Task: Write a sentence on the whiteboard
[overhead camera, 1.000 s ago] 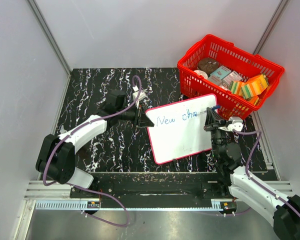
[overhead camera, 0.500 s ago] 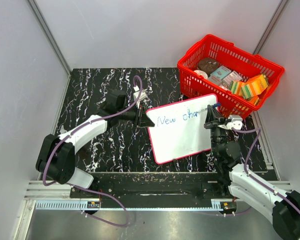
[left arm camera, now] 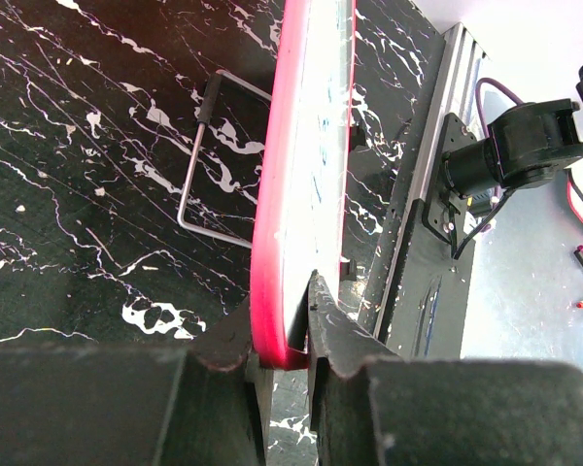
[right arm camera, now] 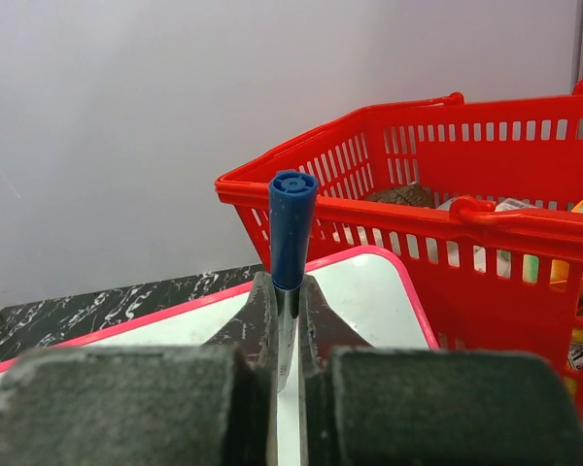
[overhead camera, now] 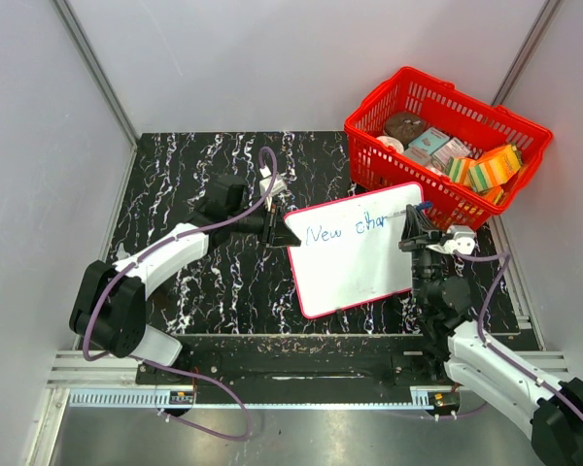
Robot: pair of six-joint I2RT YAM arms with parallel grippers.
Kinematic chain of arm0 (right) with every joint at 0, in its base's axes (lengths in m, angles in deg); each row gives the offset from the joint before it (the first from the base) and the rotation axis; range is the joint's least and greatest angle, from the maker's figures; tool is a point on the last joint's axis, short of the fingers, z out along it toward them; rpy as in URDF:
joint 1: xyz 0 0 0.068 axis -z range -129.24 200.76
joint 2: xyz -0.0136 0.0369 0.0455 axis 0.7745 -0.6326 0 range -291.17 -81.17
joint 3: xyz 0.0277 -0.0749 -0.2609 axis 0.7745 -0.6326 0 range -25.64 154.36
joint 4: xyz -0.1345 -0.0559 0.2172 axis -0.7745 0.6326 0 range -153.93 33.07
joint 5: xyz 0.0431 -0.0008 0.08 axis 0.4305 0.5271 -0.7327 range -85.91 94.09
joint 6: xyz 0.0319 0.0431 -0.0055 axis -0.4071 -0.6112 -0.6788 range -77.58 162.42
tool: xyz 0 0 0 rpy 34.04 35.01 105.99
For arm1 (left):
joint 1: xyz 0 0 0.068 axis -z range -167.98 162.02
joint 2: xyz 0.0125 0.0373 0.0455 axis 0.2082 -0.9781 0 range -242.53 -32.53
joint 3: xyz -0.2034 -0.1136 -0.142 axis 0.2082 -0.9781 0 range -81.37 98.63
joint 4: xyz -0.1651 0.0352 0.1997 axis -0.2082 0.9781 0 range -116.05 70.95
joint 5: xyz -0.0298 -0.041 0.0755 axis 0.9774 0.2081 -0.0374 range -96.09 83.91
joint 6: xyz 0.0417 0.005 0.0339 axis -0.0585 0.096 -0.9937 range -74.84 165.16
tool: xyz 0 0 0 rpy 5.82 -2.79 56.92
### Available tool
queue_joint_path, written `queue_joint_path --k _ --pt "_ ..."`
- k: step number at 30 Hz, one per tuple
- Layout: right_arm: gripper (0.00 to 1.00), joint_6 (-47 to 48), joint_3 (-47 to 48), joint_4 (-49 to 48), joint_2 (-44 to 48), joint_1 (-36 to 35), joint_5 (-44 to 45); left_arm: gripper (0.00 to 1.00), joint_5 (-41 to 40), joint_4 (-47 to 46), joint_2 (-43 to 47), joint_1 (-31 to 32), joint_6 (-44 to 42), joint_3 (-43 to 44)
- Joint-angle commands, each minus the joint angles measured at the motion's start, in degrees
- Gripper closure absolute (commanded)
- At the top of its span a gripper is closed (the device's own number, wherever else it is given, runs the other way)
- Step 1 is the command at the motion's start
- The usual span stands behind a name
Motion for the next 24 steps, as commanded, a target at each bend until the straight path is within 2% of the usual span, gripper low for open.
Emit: queue_joint_path --k 1,18,24 --pt "1.0 -1.1 -0.7 1.6 2.5 0.1 2.4 1.0 -13.0 6.9 -2.7 1.4 -14.0 -2.0" --pt "1.0 -2.2 -0.9 2.6 5.4 0.1 0.0 1.0 -13.2 7.0 -2.8 1.4 -14.0 -2.2" --pt "1.0 -1.4 0.2 0.1 2.6 0.2 -0.3 1.0 -13.3 7.0 -2.9 1.4 -14.1 -2.1"
